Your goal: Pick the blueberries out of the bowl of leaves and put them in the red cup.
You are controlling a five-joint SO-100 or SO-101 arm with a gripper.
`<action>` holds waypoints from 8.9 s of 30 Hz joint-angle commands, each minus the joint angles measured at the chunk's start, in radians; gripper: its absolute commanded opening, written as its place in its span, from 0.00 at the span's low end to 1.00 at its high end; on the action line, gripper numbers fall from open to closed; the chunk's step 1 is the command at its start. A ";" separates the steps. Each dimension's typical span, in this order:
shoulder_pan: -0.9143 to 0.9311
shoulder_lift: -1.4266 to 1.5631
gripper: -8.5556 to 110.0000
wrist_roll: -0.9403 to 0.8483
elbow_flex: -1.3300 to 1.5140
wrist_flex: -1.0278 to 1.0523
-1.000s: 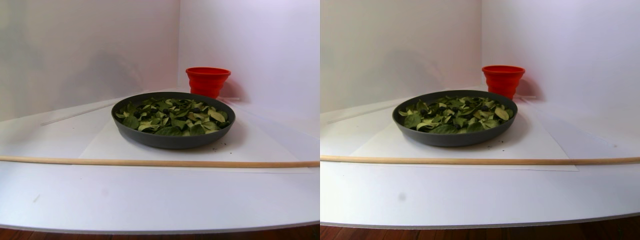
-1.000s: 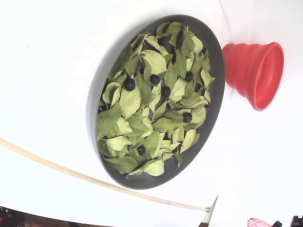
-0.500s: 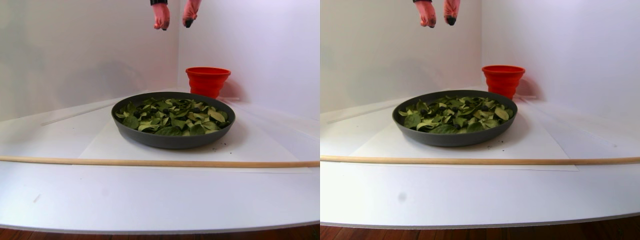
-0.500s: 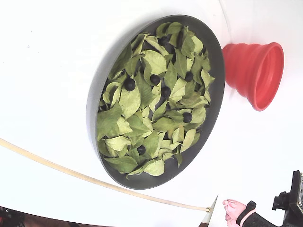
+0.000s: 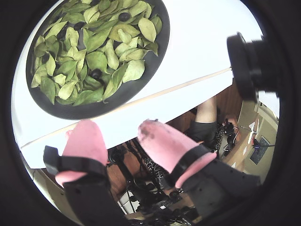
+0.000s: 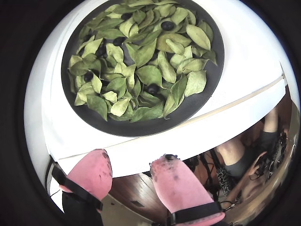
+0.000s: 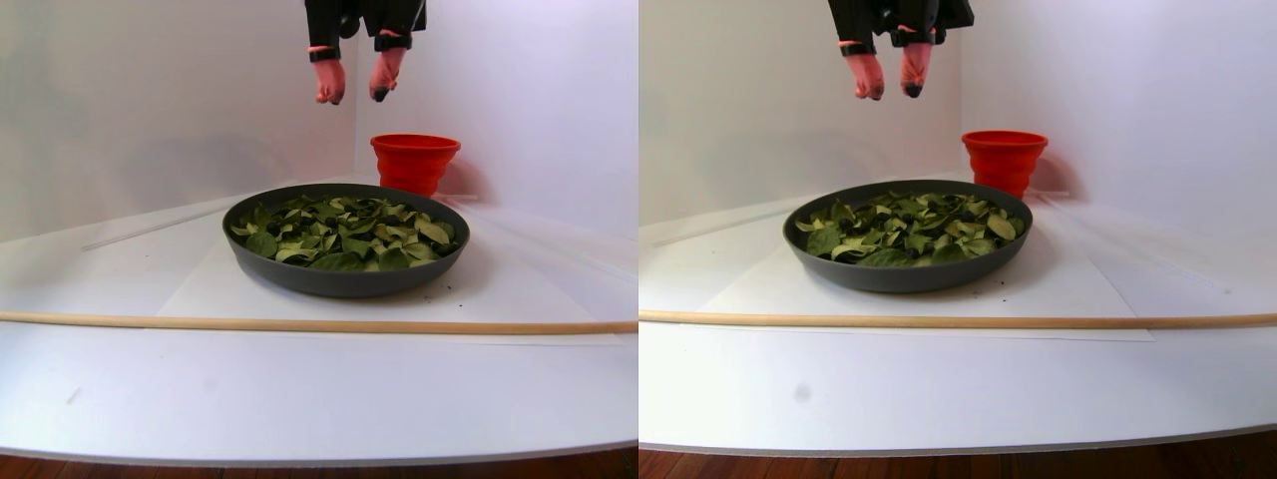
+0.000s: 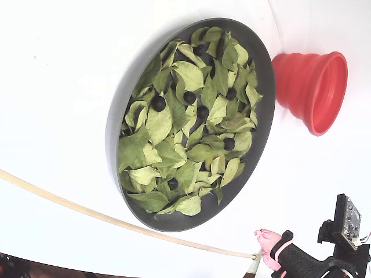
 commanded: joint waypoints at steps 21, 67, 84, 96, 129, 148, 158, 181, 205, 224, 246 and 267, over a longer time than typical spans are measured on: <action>-0.015 -0.186 0.20 -0.026 0.029 -0.221; 0.006 -0.736 0.20 -0.057 -0.032 -0.698; -0.006 -0.841 0.20 -0.034 -0.086 -0.761; -0.015 -0.887 0.20 -0.011 -0.109 -0.793; -0.032 -0.982 0.19 0.018 -0.133 -0.881; -0.034 -1.091 0.18 0.015 -0.110 -0.983; -0.035 -1.085 0.16 0.008 -0.103 -0.991; -0.008 -0.873 0.16 -0.052 -0.057 -0.902; 0.031 -0.680 0.16 -0.120 -0.069 -0.779; 0.080 -0.644 0.15 -0.150 -0.152 -0.764; 0.121 -0.690 0.15 -0.183 -0.313 -0.792; 0.135 -0.773 0.16 -0.221 -0.499 -0.792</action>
